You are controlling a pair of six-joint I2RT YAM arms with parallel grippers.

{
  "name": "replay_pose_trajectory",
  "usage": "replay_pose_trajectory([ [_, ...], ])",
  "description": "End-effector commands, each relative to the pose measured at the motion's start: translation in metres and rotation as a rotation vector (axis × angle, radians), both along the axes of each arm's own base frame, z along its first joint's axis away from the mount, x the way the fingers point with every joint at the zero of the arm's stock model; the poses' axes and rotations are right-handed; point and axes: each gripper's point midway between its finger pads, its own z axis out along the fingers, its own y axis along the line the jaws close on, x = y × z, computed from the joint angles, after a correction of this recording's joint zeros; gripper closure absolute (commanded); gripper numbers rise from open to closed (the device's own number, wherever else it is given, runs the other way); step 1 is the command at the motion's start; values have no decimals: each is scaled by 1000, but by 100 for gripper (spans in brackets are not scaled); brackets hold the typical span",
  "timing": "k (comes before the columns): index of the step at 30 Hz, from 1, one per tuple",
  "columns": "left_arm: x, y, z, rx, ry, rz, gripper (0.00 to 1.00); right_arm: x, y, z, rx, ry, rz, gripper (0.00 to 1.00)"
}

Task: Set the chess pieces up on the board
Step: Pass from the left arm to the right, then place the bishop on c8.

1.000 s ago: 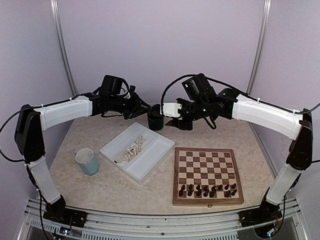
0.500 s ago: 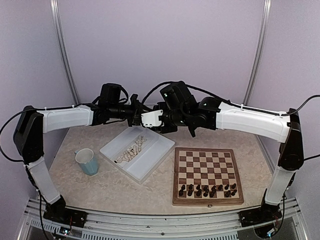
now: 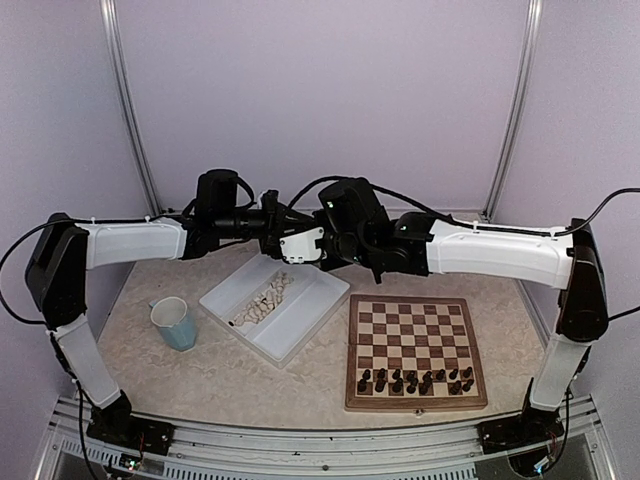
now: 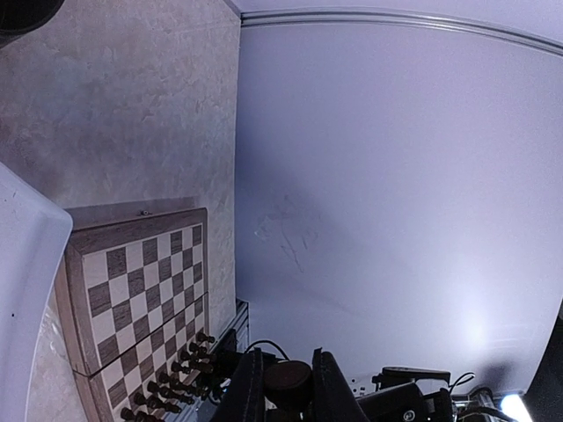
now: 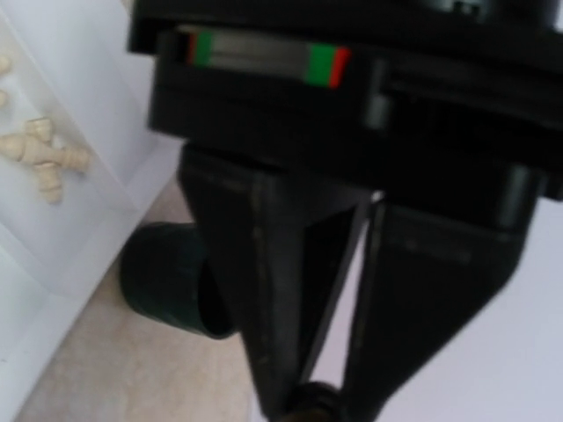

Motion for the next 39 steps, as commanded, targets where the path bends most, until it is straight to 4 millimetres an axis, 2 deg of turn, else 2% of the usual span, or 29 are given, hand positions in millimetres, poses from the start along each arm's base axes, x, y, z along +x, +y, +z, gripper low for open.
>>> replay_pose_trajectory([
  [1, -17, -10, 32, -83, -55, -61, 97, 5, 3, 6, 13, -68, -25, 75],
  [3, -18, -12, 32, -86, -54, -65, 97, 5, 4, 8, 16, -74, -23, 80],
  [7, -21, -15, 32, -97, -45, -73, 94, 2, 7, 10, 33, -64, -11, 98],
  [8, -21, -16, 33, -101, -42, -75, 92, 2, 8, 11, 37, -61, -10, 100],
  [11, -18, -13, 31, -92, -41, -64, 72, -1, 9, 16, 68, -28, -4, 100],
  [16, -2, 10, 31, 3, -127, 0, 53, -8, 1, 31, 178, 182, 27, 100],
  [23, 24, 52, 34, 251, -306, 94, 42, -39, -24, 31, 279, 569, 114, 100],
  [24, 26, 56, 36, 290, -334, 102, 37, -44, -28, 29, 284, 617, 126, 100],
  [25, 29, 59, 38, 332, -373, 110, 8, -48, -33, 28, 292, 660, 128, 100],
  [26, 31, 62, 39, 374, -407, 112, 2, -50, -38, 26, 301, 701, 127, 100],
  [29, 44, 71, 38, 512, -517, 123, 1, -57, -58, 18, 304, 798, 114, 100],
  [34, 63, 86, 27, 714, -640, 171, 1, -81, -103, -10, 262, 914, 65, 100],
  [39, 62, 77, 33, 900, -861, 139, 1, -115, -159, -46, 221, 958, 7, 100],
])
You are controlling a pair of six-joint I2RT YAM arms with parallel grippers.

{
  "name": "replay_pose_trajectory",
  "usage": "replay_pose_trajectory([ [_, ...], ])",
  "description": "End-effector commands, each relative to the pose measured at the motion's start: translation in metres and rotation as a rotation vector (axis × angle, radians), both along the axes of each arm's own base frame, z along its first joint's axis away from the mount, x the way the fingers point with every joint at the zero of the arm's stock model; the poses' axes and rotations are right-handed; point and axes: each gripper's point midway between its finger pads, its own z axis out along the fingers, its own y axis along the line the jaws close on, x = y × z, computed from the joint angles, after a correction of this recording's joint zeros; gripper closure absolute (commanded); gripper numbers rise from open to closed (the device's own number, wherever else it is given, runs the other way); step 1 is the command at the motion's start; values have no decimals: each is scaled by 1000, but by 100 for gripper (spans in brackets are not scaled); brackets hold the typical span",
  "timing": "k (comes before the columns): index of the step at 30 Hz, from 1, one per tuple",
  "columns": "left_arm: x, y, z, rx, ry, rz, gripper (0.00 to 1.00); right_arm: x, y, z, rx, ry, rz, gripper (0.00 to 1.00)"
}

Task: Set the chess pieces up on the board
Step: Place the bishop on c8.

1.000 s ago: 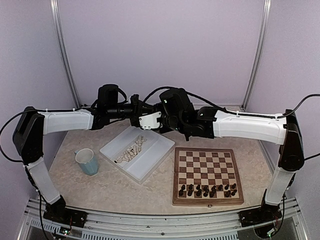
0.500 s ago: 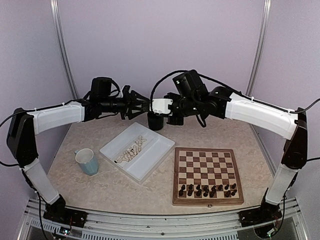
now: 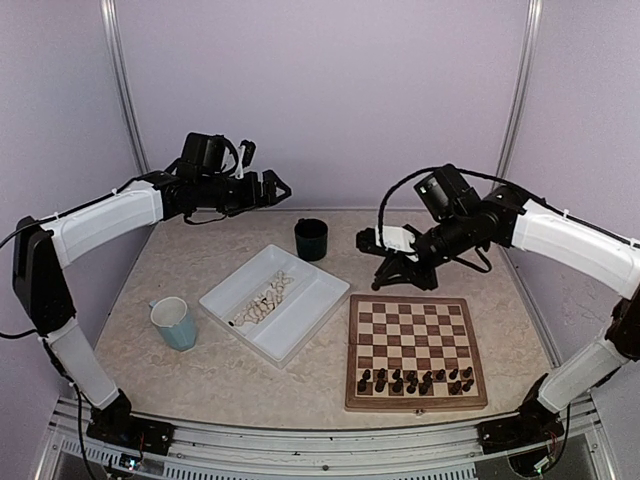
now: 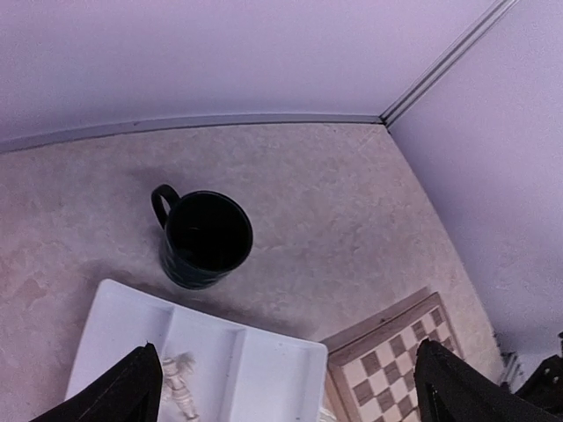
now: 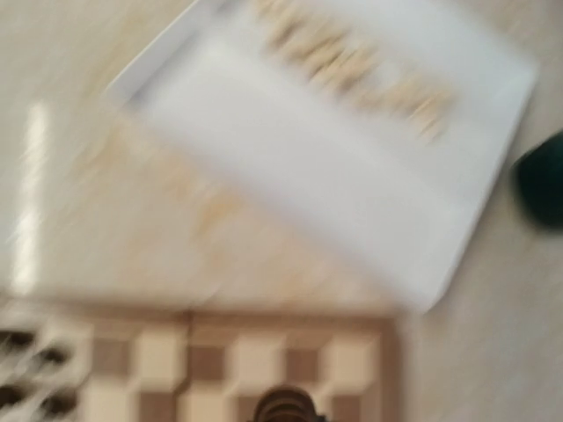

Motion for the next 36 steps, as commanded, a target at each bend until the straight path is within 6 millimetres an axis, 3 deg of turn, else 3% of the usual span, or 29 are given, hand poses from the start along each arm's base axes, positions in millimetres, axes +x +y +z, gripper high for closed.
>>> replay_pose_trajectory([
  [1, 5, 3, -1, 305, -220, 11, 1, -41, -48, -22, -29, 92, -7, 100],
  [7, -14, -7, -22, 494, -341, -38, 1, -85, -89, -52, -90, 207, 17, 100],
  [14, -17, 5, -34, 529, -353, -15, 1, -116, -108, -79, -130, 242, 80, 100],
  [22, -8, 15, -53, 583, -305, 7, 1, -133, -126, -103, -212, 295, 103, 100],
  [29, 20, 38, -56, 349, -154, 29, 1, -147, -137, -119, -269, 336, 141, 100],
  [36, 28, 58, -57, 351, -148, 71, 1, -145, -140, -132, -291, 302, 167, 100],
])
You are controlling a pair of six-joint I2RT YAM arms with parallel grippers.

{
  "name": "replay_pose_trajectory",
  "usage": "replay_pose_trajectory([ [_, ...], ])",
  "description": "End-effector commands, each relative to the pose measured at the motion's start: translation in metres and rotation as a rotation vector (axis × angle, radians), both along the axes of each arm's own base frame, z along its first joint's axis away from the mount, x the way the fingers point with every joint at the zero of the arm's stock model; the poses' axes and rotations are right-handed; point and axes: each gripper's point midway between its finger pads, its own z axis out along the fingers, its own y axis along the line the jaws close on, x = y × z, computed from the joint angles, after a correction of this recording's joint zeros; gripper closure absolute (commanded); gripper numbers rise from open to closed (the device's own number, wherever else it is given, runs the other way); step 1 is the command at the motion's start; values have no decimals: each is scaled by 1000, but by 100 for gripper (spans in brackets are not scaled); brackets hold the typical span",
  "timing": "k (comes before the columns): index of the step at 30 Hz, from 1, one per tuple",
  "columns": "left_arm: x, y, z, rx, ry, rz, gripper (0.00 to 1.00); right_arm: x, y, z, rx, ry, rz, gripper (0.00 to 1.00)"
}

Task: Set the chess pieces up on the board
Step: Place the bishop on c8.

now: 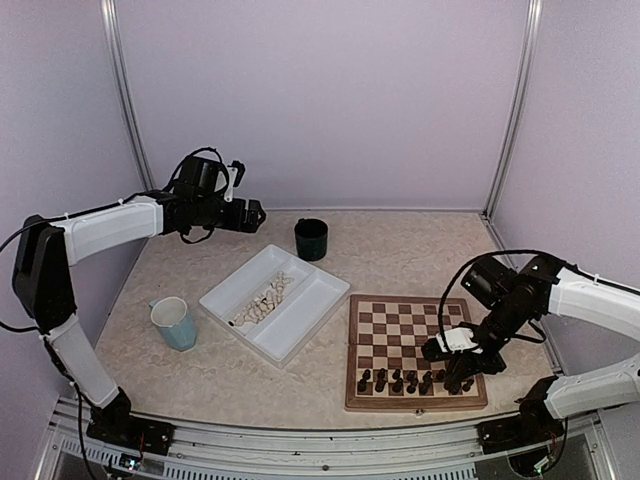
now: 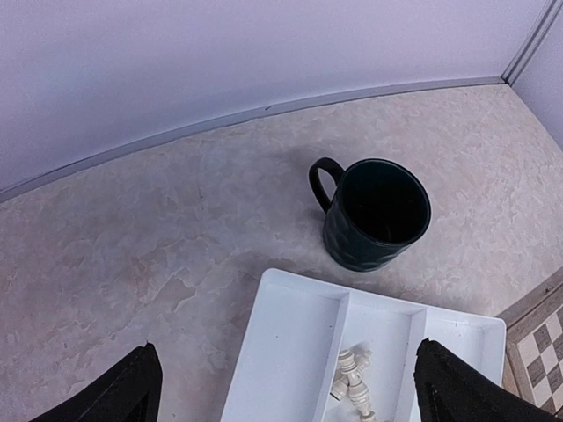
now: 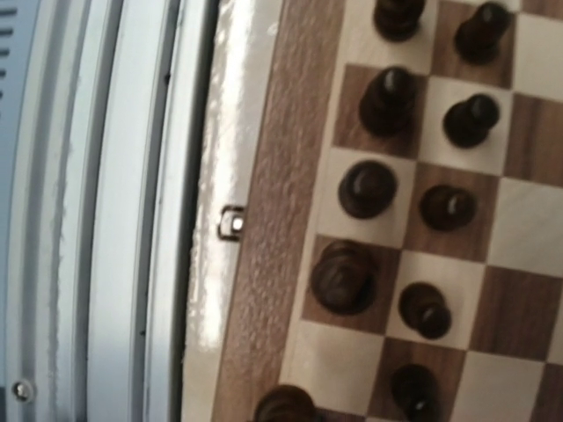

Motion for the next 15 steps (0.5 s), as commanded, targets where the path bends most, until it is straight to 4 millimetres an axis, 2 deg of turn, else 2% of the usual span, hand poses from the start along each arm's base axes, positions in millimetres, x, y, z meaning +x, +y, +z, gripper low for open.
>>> replay_pose_trajectory([
  [1, -1, -10, 8, -34, -7, -26, 1, 0, -3, -8, -13, -23, 36, 100],
  [8, 0, -13, -1, -32, 26, -33, 1, 4, 5, -16, -5, -42, 59, 100],
  [15, 0, -14, -4, -33, 37, -40, 1, 1, 5, -26, -22, -35, 75, 100],
])
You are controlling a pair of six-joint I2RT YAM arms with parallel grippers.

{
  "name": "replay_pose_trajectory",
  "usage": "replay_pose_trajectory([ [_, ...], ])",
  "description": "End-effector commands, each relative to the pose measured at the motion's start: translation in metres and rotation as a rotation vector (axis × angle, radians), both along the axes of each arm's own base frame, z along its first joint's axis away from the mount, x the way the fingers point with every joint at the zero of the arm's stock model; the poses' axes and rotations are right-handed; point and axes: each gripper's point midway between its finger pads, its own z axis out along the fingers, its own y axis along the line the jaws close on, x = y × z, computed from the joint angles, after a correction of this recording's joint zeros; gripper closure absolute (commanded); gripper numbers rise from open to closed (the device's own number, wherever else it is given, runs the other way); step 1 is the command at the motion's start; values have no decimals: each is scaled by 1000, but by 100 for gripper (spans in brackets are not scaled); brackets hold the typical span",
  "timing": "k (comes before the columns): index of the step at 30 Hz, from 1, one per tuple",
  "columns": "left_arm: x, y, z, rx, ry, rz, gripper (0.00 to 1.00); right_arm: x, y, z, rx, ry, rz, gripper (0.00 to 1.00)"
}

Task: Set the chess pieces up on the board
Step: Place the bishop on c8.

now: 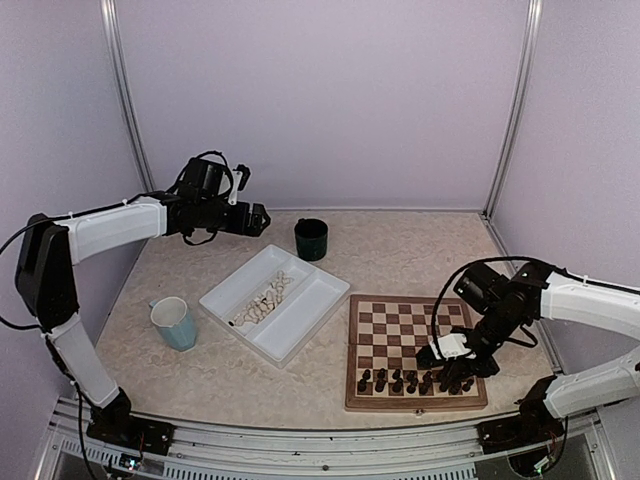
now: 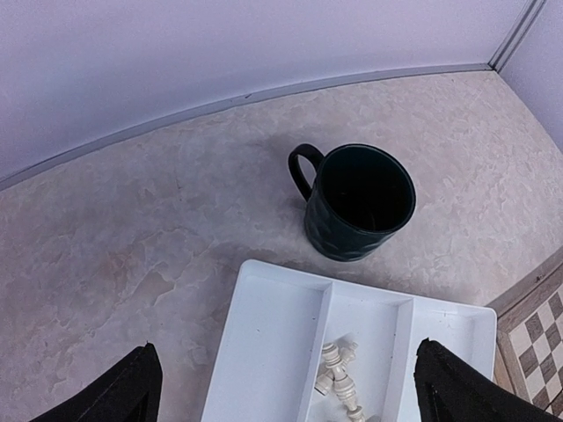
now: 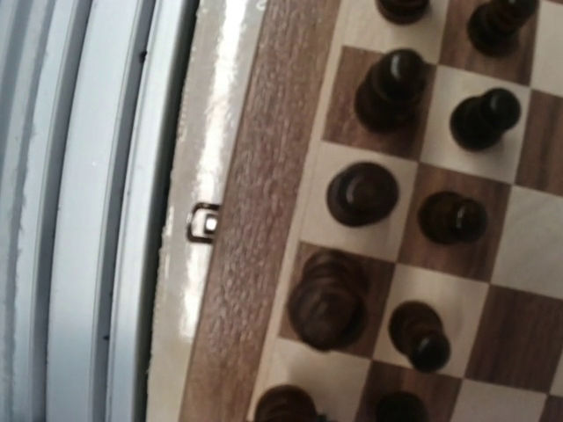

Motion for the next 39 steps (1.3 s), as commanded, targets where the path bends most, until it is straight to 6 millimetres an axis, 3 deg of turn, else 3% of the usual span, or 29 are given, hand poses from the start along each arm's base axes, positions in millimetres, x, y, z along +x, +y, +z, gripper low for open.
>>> replay_pose_trajectory([
  [1, 3, -6, 4, -16, 7, -13, 1, -2, 1, -7, -2, -4, 23, 100],
  [28, 2, -11, -7, -26, 50, -36, 1, -1, 1, -22, -34, -12, 21, 96],
  [39, 1, -13, -7, -30, 58, -43, 1, -5, -1, -21, -40, 0, 36, 83],
])
